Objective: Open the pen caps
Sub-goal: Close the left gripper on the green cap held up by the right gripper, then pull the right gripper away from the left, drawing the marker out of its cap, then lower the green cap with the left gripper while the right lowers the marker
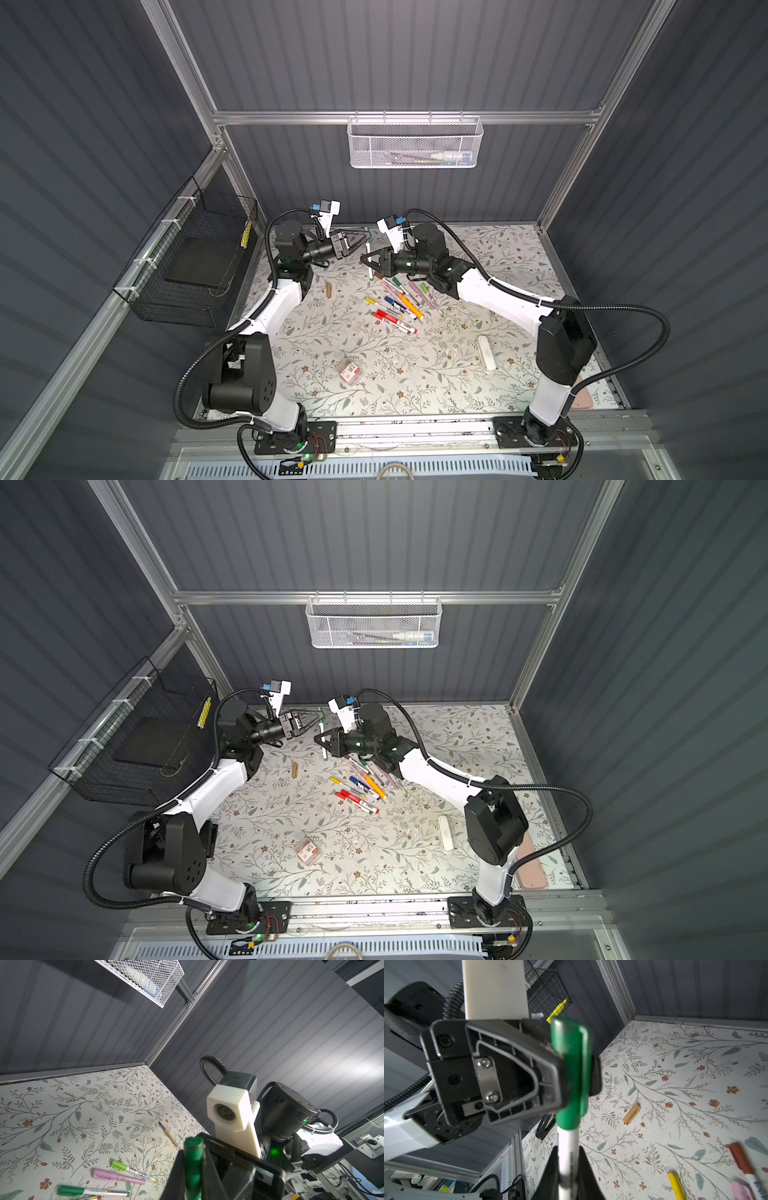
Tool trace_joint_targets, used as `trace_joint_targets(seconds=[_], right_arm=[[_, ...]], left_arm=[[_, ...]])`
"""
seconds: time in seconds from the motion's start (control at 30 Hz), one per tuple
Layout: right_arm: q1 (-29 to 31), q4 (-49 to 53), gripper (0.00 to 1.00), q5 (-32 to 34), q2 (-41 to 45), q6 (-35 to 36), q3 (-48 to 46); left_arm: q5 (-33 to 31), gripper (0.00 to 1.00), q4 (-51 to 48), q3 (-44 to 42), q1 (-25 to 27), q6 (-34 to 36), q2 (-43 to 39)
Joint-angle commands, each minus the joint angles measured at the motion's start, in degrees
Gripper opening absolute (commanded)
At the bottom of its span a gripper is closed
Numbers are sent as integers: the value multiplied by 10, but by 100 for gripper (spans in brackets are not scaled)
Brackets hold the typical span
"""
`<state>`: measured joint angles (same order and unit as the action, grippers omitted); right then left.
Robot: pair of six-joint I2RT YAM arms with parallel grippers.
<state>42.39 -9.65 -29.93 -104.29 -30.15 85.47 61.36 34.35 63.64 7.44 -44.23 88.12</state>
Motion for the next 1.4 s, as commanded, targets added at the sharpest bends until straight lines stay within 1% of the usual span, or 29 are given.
trace_joint_targets(seconds=[0.0,0.17,0.3,0.4,0.5,0.6,0.7,0.8,0.87,0.97,1.0,1.03,1.07,1.13,1.2,1.27,1.3,1.37], right_arm=[[-2,7,0,2,-8,-11,17],[-2,-12,0,6,-4,-8,-33],[16,-126,0,6,2,-60,-144],[43,-166,0,4,-5,-66,-190],[59,-151,0,9,3,-48,-203],[56,-141,0,16,13,-28,-214],[51,-142,0,12,11,-37,-216],[50,-151,0,12,7,-39,-218],[46,-147,0,12,7,-35,-214],[33,-121,0,25,27,-34,-210],[27,-99,0,35,36,-28,-210],[21,-69,0,50,46,-17,-209],[14,-39,0,61,55,-6,-207],[-4,25,0,80,73,18,-205],[-20,84,0,96,95,32,-207],[-35,114,0,101,122,46,-220],[-42,127,0,126,135,53,-227],[-56,160,0,137,152,68,-230]], left_arm=[[15,0,18,2,2,4,-7],[8,0,26,8,0,2,-4],[3,0,27,18,-4,-7,4],[-1,0,35,22,-8,-12,9],[-2,0,36,30,-17,-20,12],[-9,0,59,25,-25,-28,12],[-16,0,86,28,-41,-50,17],[-26,0,90,40,-61,-69,26],[-28,0,92,39,-63,-71,28],[-41,0,0,41,-63,-17,18],[-45,0,-51,45,-63,12,14],[-53,0,-118,52,-63,56,10],[-71,0,-199,61,-63,107,7],[-133,0,-373,88,-61,223,5],[-195,0,-485,105,-60,293,13],[-230,0,-552,110,-60,328,28],[-242,0,-571,109,-60,335,40],[-266,0,-581,96,-60,333,64]])
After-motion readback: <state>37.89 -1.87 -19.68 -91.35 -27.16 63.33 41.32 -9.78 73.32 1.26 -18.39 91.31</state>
